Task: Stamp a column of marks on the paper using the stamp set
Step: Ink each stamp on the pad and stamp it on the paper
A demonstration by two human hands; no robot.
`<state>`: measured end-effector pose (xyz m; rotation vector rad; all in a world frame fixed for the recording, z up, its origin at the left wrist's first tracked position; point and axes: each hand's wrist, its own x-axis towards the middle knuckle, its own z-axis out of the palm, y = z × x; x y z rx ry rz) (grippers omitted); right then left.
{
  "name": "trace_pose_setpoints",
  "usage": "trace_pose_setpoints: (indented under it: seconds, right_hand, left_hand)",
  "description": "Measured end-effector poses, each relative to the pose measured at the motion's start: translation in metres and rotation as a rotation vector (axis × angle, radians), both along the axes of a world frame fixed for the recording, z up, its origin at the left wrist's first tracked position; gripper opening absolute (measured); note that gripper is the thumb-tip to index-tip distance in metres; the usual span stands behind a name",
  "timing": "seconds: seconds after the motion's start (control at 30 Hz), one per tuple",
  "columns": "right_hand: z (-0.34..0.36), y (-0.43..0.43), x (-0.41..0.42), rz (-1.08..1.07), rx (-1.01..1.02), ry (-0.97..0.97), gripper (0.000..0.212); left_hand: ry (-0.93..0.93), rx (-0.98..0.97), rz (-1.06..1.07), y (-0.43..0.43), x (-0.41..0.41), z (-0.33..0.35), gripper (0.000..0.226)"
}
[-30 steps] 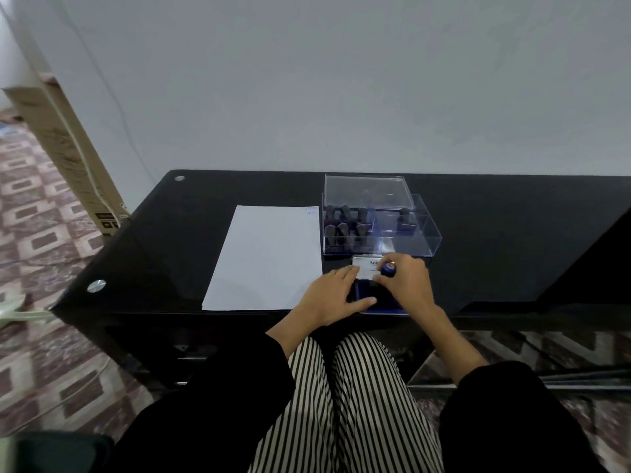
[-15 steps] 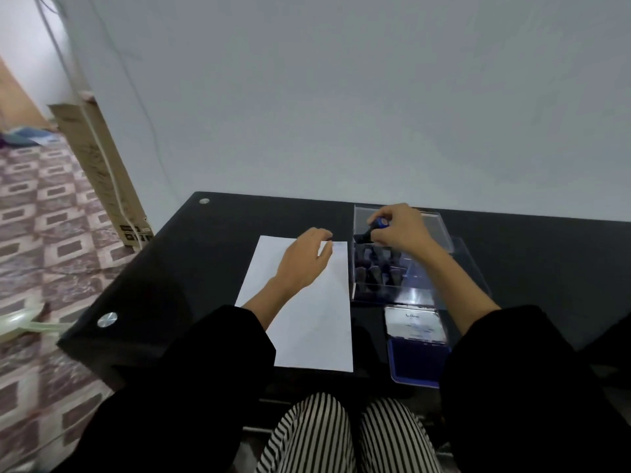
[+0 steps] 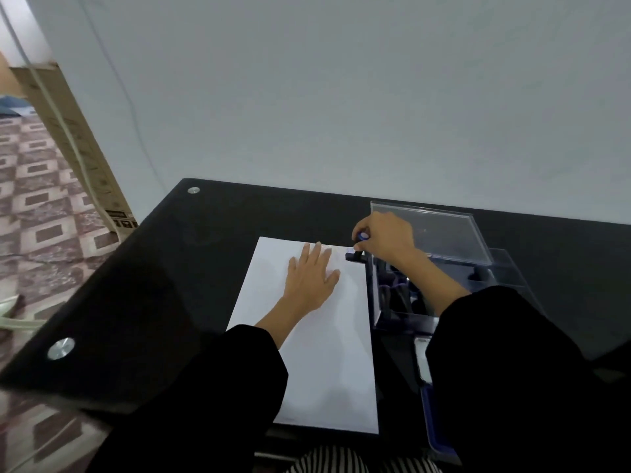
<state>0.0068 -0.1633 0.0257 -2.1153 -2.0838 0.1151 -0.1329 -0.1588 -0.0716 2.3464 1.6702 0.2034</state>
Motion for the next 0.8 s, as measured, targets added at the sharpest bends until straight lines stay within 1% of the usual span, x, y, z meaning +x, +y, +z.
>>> trace_pose_setpoints:
  seconds: [0.17, 0.57, 0.8]
  right_hand:
    - [-0.008, 0.008, -0.002, 0.017, 0.015, -0.040, 0.017]
    - [-0.016, 0.008, -0.005, -0.018, 0.016, -0.110, 0.018]
    - [-0.024, 0.009, -0.005, -0.027, 0.026, -0.105, 0.021]
  left_hand:
    - [0.073, 0.048, -0.010, 0.000, -0.004, -0.019, 0.062]
    - [0.087, 0.091, -0.011, 0.000, -0.004, -0.023, 0.062]
    - [0.107, 0.090, -0.009, -0.001, -0.003, -0.022, 0.062]
